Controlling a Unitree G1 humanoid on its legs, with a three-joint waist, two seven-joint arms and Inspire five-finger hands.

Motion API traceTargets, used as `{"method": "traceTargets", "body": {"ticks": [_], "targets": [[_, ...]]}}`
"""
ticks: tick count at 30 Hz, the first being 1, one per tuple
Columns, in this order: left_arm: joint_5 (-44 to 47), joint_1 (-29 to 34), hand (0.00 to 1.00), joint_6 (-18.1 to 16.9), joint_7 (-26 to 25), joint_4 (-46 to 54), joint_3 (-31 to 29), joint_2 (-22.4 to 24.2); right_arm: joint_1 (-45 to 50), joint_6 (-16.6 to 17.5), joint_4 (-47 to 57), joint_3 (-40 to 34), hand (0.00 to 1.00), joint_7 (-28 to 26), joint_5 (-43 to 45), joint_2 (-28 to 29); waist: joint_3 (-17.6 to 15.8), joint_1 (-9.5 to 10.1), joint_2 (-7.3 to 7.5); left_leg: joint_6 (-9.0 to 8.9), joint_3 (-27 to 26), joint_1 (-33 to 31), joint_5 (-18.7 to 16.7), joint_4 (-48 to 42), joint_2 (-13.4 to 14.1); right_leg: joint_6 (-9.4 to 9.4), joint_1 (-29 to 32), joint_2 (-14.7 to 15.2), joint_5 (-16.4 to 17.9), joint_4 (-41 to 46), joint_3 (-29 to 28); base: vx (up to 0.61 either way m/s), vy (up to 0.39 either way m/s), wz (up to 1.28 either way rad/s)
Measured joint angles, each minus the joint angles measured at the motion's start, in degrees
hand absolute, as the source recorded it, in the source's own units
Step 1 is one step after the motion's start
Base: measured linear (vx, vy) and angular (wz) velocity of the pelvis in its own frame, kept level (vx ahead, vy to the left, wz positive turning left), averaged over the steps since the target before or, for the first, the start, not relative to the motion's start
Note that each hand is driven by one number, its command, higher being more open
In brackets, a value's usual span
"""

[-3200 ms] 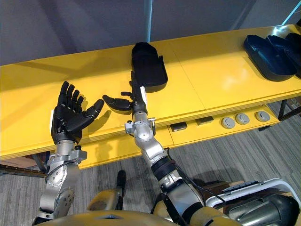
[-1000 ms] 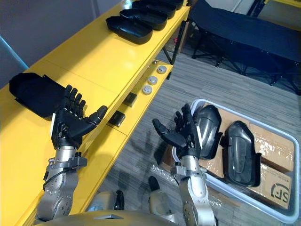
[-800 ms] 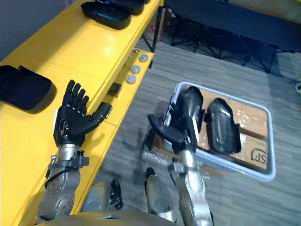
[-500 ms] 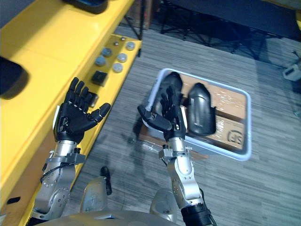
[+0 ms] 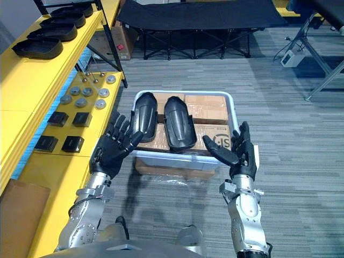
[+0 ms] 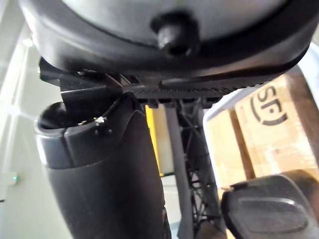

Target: Walk over and take three plastic housings, then place them on the shelf

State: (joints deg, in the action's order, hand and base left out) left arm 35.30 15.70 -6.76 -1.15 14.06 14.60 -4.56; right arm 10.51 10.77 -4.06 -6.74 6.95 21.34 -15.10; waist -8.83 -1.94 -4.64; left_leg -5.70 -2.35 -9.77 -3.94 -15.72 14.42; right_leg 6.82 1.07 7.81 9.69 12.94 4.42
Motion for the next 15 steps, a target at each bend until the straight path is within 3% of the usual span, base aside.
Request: {"method": "traceTargets", "body": {"ticks": [2,3,7,11,15], "targets": [[0.0,-0.6,1.0,1.4,0.7,0.0,-0.7,-1.2,-2.5,-0.6,-3.7,0.0,1.0,2.3,-0.6,0.2,-0.3,0.37,0.52,-2.59,-0.1,0.9,-0.6,1.2,-1.7,1.29,0.0,1.7,-0.8,-0.5,0.0,-0.1,0.163,-0.03],[-0.1,-0.8,1.0,2.3,1.0,0.0,-1.1,-2.3,-4.2,-1.4,-5.8,-0.2,1.0,3.8,-0.7,0.2,-0.4,0.74,1.53,-2.76,-0.6,1.0,-0.3,1.8,-3.1,2.04,-0.2,3.1,-1.6,-1.7,0.0,-0.12,0.183,-0.01],[-0.5,-1.7,1.0,3.6,1.3,0.0,-1.5,-5.9,-12.3,-2.1,-15.3,-4.9,1.0,7.5,-0.4,-0.5,-0.7,1.73,2.89,-2.13,-0.9,-0.9,0.9,1.9,-4.8,2.87,-1.0,4.7,-5.5,-6.8,1.0,-0.07,0.123,0.0],[-0.2,-5.6,1.0,3.9,1.3,0.0,-0.9,-7.3,-21.4,-2.5,-22.6,-6.8,1.0,9.9,1.3,-5.5,-2.4,1.85,2.6,-2.31,1.3,-4.7,3.6,2.6,-4.9,2.44,0.6,4.1,-7.9,-9.1,3.3,-0.1,0.022,0.24],[0.0,-10.0,1.0,4.2,2.0,-0.2,1.0,-7.6,-34.3,-2.5,-30.1,-6.8,1.0,11.1,2.0,-12.4,-7.3,2.72,2.2,-2.26,1.9,-6.5,7.7,6.9,-4.9,2.26,3.5,3.7,-10.0,-10.2,4.1,-0.11,-0.005,0.08]]}}
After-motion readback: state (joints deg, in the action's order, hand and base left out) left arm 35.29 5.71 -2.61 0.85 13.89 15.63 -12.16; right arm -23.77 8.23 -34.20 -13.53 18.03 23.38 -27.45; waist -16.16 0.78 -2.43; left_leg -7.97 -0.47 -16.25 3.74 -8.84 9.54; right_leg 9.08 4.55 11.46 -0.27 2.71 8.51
